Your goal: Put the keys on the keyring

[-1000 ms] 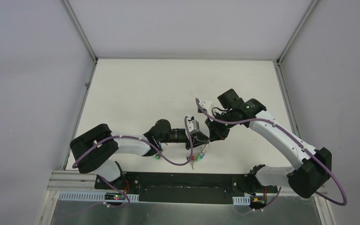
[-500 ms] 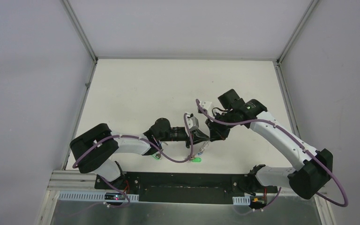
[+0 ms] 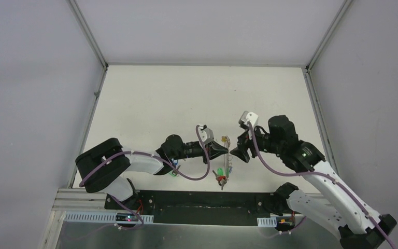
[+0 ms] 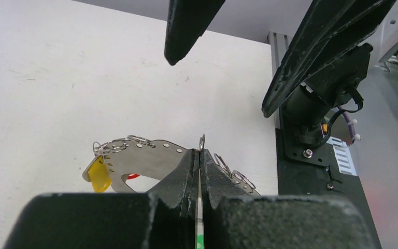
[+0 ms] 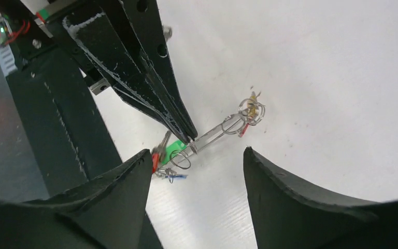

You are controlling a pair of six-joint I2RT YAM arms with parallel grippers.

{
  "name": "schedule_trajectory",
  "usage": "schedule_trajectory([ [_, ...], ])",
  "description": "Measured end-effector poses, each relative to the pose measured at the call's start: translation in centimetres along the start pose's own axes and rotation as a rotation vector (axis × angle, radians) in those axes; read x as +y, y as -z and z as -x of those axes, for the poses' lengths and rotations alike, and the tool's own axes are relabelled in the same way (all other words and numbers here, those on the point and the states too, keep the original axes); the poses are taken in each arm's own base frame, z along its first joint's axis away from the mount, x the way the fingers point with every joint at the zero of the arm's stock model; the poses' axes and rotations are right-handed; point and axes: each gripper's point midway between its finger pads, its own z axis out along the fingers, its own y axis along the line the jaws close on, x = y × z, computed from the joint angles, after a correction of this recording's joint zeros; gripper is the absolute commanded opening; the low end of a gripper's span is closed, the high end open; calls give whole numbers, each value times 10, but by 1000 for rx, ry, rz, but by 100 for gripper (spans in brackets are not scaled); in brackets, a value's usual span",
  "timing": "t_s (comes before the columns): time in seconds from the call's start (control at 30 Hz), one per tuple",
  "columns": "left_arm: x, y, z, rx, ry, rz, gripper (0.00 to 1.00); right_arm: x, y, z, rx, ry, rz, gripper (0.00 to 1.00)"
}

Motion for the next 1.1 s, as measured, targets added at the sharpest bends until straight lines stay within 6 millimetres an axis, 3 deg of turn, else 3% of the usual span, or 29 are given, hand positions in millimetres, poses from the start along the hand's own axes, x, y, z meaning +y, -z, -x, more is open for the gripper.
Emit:
schedule_trajectory([
  [0.1, 0, 3, 8, -33, -14, 10, 0, 0, 7, 9, -132, 14, -40, 66],
  [0.3, -7, 14, 40, -140, -71, 12, 0, 1, 11, 18, -270, 42, -52, 53],
  [0.63, -26, 34, 91, -290, -189, -16, 0, 27, 20, 47, -443, 181, 80, 36],
  [0.97, -35, 43, 110, -344, -234, -29, 0, 53, 27, 73, -570, 284, 232, 35],
  [1.1, -35, 43, 110, -344, -234, -30, 0, 57, 19, 73, -558, 272, 294, 27],
])
